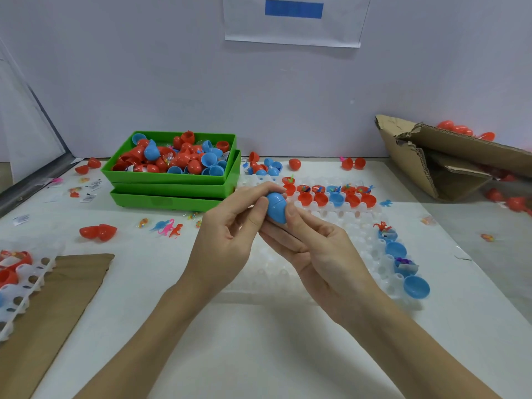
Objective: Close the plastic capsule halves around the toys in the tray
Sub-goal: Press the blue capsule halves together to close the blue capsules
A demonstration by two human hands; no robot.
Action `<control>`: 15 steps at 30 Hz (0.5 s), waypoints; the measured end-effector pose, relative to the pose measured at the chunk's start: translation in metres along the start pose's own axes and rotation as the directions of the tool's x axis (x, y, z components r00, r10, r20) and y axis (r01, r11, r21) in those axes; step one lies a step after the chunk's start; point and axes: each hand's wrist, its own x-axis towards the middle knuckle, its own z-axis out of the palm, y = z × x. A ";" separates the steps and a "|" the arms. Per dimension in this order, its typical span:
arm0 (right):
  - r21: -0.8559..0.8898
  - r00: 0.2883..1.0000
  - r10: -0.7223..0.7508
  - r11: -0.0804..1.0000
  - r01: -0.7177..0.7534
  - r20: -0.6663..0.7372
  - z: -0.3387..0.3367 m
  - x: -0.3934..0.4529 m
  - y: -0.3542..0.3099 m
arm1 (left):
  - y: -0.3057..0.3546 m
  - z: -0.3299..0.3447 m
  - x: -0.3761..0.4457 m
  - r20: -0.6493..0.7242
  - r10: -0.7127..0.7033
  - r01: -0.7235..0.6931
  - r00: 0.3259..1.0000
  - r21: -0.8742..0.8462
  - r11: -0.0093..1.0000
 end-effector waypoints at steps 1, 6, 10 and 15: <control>0.019 1.000 0.007 1.000 -0.007 0.021 0.000 0.000 0.000 | 0.000 0.001 -0.001 -0.003 0.028 -0.028 1.000 0.028 0.999; 0.192 0.987 0.102 0.973 -0.125 0.124 0.001 0.002 0.000 | 0.001 0.005 -0.003 0.032 0.159 -0.162 0.987 0.133 0.978; 0.412 0.953 0.189 0.869 -0.274 0.235 0.006 0.002 0.009 | 0.001 0.006 -0.002 -0.024 0.236 -0.227 0.971 0.205 0.952; 0.568 0.953 0.215 0.767 -0.299 0.212 0.011 0.001 0.018 | 0.006 0.007 -0.002 -0.025 0.269 -0.253 0.963 0.260 0.932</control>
